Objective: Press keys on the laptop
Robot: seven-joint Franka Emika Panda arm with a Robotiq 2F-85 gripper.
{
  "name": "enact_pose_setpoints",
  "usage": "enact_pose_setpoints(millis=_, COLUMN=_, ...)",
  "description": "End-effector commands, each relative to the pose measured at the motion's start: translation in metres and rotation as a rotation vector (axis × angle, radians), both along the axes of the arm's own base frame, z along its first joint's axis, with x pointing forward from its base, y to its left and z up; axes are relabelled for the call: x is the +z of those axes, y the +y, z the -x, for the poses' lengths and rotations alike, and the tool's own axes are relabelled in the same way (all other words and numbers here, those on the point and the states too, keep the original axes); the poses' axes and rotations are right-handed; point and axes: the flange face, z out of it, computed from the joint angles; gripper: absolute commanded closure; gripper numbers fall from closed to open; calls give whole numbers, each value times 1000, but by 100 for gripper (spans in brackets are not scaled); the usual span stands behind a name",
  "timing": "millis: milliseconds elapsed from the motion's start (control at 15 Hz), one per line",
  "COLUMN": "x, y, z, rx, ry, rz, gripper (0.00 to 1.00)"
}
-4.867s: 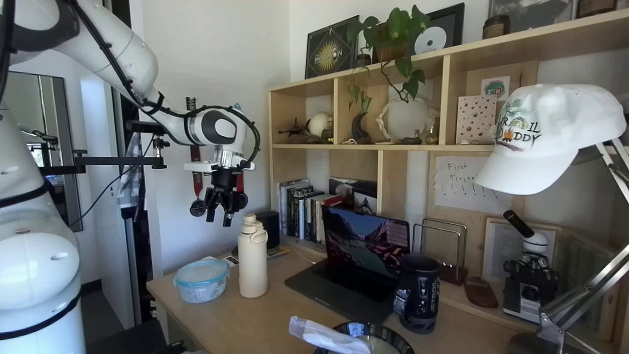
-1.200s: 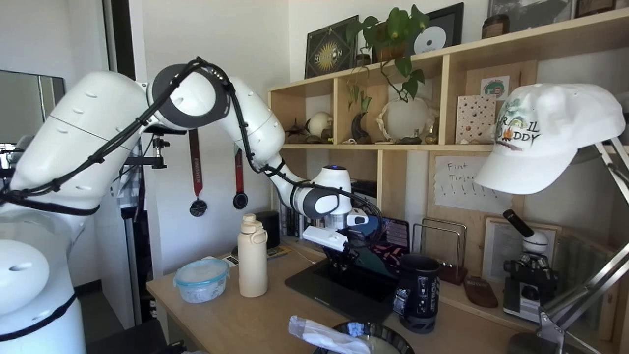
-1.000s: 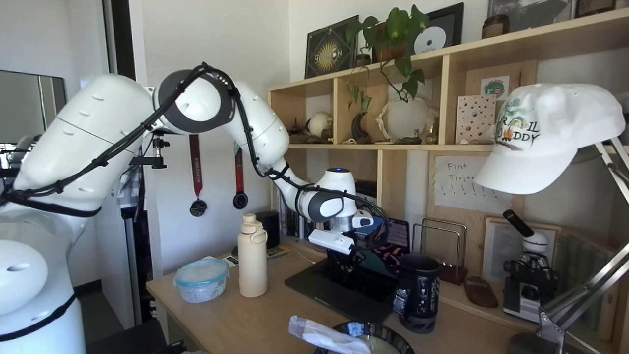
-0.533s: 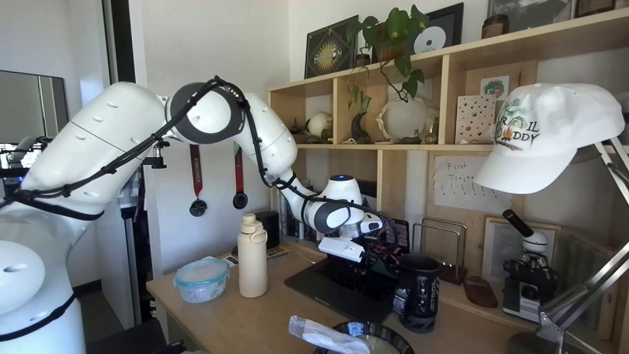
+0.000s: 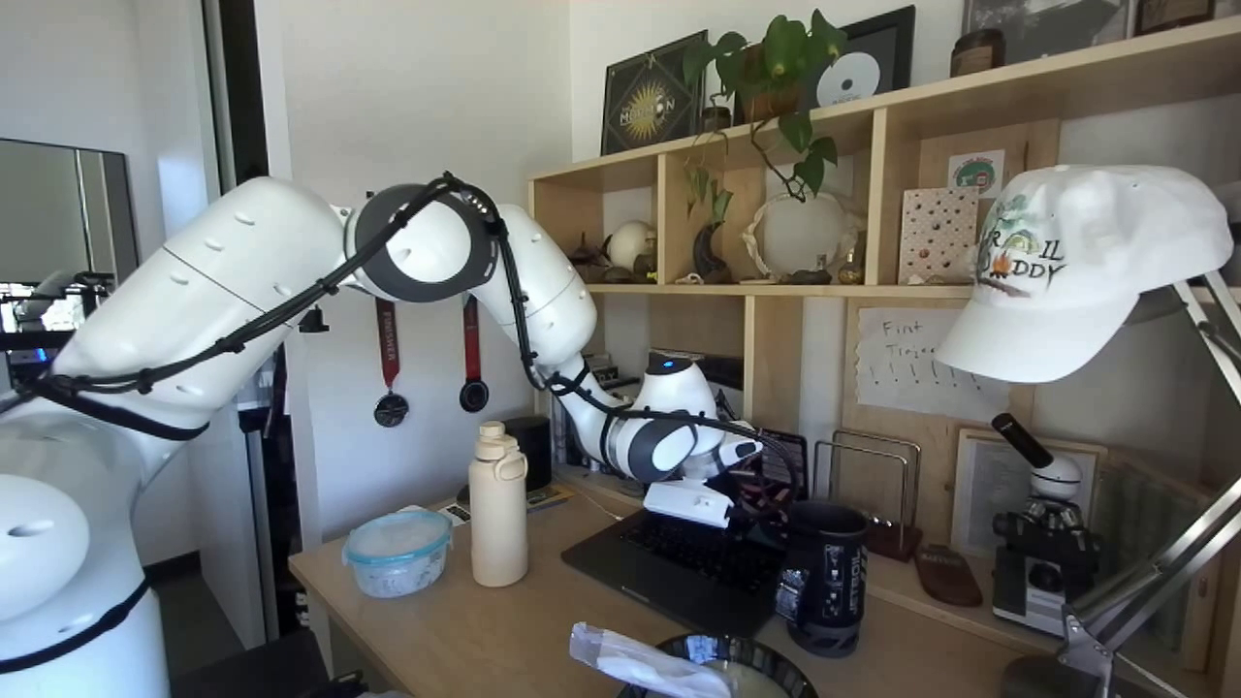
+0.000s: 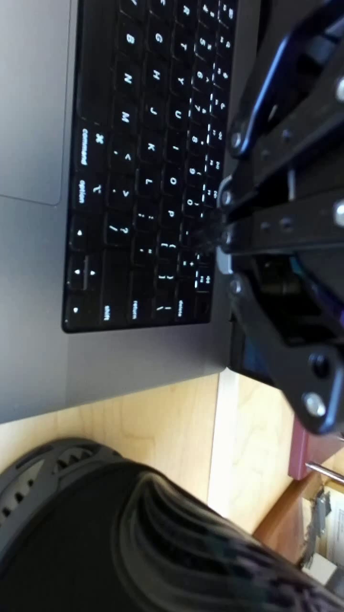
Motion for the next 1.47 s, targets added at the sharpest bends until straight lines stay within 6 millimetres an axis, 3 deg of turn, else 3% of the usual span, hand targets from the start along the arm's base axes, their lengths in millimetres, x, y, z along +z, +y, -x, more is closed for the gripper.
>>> enact_pose_setpoints(millis=0, x=-4, y=-7, z=-7, rx=-21, ry=-55, rz=28, gripper=100)
enact_pose_setpoints(millis=1400, x=-37, y=-21, z=-45, rx=-33, ry=-123, rz=32, gripper=100)
